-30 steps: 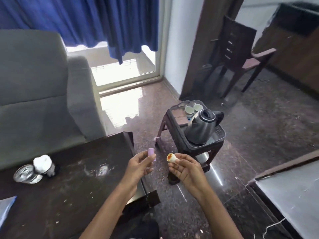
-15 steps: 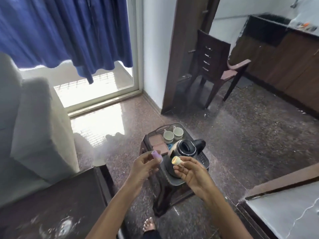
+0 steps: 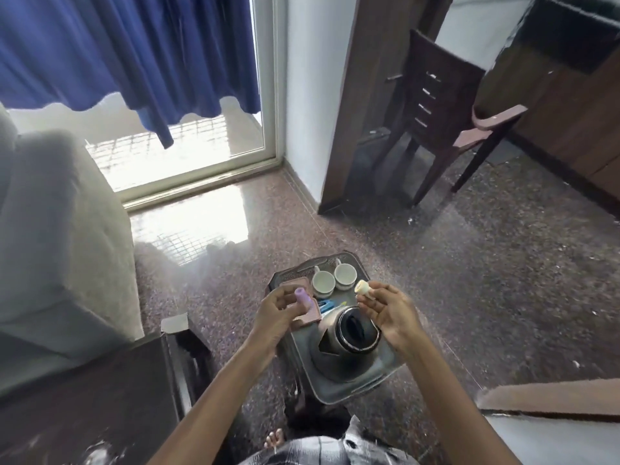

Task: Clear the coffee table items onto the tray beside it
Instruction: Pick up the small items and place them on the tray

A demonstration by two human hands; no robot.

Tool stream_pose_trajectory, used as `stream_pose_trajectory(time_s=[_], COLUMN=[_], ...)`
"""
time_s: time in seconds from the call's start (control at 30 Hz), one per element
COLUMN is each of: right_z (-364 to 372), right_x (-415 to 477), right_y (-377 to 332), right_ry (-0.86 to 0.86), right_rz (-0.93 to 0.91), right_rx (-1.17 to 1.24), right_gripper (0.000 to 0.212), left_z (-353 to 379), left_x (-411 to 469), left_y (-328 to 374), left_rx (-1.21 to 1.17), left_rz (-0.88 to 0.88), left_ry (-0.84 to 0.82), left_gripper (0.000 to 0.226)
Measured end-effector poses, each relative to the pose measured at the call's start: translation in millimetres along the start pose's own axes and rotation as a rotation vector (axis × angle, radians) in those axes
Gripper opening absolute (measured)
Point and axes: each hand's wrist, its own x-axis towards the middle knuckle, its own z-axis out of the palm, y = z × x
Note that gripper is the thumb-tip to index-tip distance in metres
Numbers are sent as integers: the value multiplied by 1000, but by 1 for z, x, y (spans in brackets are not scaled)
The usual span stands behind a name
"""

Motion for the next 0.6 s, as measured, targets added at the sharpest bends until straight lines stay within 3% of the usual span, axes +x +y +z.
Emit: stream_pose_trajectory(time_s=[0.13,0.27,0.43,0.53,0.6], right_z=[1,-5,-11,-9,-7], right_x=[66,122,183,200,209], right_y=[-3,11,42,53,58], right_ry=[144,156,140,166,170], right_rz=[-54,6,103,121,159], right_rx=[-312,-610,-870,-969,-980], right_gripper=[20,16,22,12,27], left_z=[16,33,45,47,47], left_x=[29,47,62,63,60], left_y=[4,5,-1,-3,-4], left_rx=[-28,31,100,108,102], left_rz=[-55,-65,-78,-73,-79], left_ry=[58,83,162,221,254], left_gripper=[20,18,15,16,17])
